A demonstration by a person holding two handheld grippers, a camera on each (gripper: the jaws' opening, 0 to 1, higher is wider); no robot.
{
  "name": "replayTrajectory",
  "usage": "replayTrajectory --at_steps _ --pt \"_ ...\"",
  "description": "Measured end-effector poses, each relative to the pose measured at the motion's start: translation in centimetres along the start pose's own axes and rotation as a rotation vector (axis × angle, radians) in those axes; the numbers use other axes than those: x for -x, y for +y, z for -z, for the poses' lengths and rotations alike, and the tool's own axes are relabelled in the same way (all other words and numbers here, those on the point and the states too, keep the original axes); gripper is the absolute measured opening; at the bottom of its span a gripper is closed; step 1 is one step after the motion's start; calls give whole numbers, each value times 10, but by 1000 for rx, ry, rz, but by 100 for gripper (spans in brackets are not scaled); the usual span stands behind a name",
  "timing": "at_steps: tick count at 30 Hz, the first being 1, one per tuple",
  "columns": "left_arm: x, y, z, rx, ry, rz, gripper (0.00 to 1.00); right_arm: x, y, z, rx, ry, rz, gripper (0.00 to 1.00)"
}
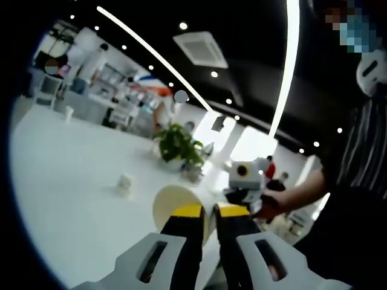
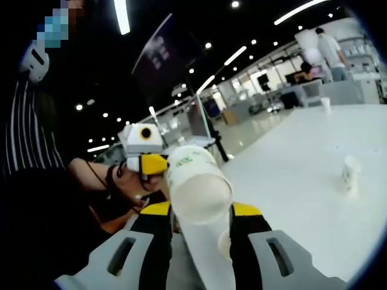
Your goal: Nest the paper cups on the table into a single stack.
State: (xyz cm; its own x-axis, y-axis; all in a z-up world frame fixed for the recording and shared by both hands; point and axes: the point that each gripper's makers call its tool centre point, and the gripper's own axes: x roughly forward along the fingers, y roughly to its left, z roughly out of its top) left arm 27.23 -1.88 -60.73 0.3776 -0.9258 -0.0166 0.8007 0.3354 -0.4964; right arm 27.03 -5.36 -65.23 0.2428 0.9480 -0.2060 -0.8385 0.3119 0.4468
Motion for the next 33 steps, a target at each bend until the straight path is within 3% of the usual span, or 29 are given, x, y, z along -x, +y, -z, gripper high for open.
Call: replayTrajectory --at_steps 33 --pt "-12 -5 -1 -100 92 24 0 6 -3 1 -13 -61 47 38"
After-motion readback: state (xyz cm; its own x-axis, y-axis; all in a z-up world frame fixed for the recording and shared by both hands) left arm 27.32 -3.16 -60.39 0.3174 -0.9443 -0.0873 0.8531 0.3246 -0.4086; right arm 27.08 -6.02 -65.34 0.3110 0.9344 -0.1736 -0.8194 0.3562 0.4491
